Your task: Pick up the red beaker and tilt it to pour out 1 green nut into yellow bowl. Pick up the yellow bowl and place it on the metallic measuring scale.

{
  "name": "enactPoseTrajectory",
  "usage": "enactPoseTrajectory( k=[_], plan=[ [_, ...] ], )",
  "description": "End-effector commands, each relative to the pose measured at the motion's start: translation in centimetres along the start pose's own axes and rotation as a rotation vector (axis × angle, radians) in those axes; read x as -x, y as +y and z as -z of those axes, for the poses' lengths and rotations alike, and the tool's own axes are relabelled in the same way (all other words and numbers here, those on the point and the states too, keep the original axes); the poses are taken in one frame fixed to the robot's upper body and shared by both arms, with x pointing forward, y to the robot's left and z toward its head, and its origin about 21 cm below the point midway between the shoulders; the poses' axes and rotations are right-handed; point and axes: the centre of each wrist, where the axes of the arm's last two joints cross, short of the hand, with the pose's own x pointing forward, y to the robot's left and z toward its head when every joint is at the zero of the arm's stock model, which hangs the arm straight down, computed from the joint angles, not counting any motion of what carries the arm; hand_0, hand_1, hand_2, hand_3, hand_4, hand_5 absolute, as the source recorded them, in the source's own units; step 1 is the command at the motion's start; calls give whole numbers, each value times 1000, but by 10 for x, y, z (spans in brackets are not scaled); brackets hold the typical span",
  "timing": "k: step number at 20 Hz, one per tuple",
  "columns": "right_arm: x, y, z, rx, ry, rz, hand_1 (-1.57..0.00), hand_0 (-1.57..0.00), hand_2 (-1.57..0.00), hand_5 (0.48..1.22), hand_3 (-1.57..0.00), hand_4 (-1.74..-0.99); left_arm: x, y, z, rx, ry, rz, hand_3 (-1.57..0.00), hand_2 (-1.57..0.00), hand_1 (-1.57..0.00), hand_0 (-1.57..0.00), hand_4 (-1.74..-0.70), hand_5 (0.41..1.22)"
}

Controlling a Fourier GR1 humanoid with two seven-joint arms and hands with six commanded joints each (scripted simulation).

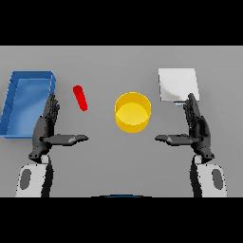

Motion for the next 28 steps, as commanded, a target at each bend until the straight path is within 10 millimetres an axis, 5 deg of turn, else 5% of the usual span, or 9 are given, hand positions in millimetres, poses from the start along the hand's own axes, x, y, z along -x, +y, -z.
enactPoseTrajectory(
  k=[1, 6, 9, 14, 28],
  plan=[
    [0, -1, 0, 1, 0, 0, 1, 1, 1, 599, 1, -1167, 0, 1, 0, -2, 0, 0, 1, 1, 1, 1, -1151, 599],
    [2, -4, -4, 3, -2, 3, 1, 1, 1, 599, 1, -1167, -2, 4, 2, -2, -9, 1, 1, 1, 1, 1, -1151, 599],
    [-2, -4, -25, -14, -127, -299, 1, 1, 1, 594, 1, -1162, -13, 11, -13, 51, -30, 134, 1, 1, 1, 1, -1158, 599],
    [-5, 2, -31, -9, -116, -334, 1, 1, 1, 596, 1, -1183, -18, 11, -21, 75, -11, 175, 1, 1, 1, 1, -1164, 603],
    [-11, -5, -30, -30, -146, -294, 1, 1, 1, 634, 1, -1278, 12, -11, 52, 101, 24, 255, 1, 1, 1, 1, -1262, 668]
  ],
)
